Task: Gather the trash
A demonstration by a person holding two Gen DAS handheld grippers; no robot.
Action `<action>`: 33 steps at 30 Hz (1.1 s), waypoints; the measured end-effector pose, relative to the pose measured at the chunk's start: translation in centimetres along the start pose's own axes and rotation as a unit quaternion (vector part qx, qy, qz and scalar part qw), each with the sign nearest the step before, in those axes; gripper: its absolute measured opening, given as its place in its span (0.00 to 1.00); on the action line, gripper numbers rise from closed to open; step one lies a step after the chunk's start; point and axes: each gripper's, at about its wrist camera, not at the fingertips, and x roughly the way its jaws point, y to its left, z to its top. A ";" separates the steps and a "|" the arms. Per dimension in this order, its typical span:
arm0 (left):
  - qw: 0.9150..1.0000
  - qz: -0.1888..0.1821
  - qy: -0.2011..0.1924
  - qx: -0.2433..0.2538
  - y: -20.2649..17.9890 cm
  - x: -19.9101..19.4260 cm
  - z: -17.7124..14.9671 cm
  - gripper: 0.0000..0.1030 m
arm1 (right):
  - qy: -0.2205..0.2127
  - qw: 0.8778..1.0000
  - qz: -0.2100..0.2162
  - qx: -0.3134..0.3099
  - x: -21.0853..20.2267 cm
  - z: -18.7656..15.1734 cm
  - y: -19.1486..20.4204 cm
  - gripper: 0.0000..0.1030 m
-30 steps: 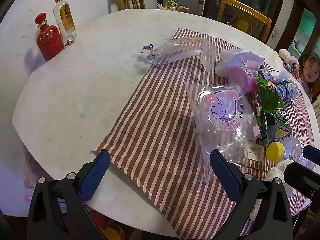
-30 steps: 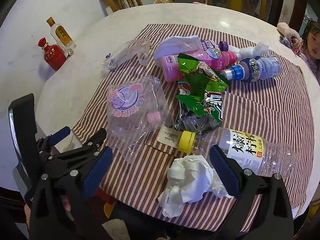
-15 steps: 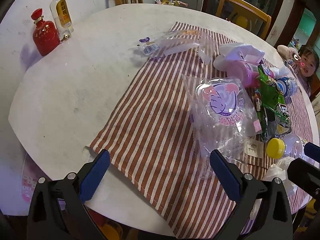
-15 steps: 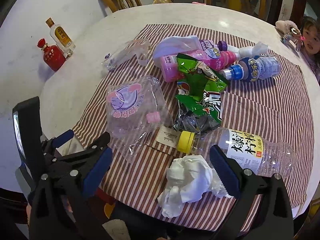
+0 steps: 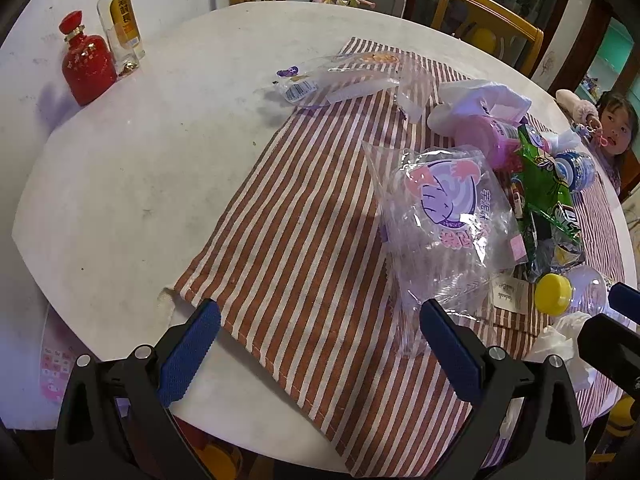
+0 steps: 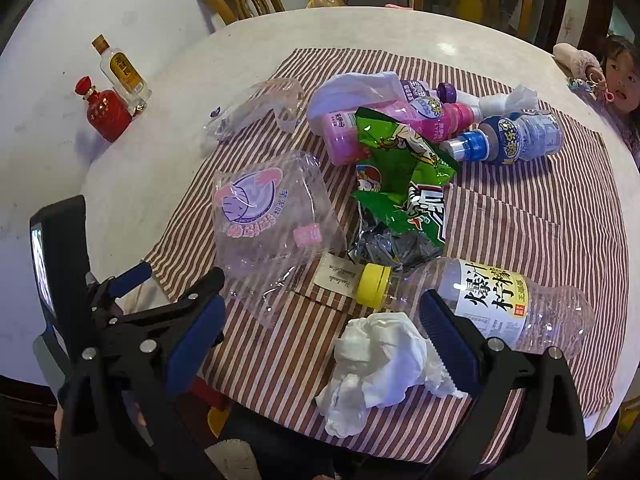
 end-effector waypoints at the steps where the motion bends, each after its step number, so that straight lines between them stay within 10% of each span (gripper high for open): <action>1: 1.000 0.000 0.001 0.001 0.0 0.0 0.0 0.94 | 0.000 1.000 0.000 0.000 0.1 0.0 0.0 0.94; 33: 1.000 0.003 0.012 0.000 0.1 1.0 0.0 0.94 | 0.007 1.000 0.001 0.001 0.7 0.1 0.0 0.94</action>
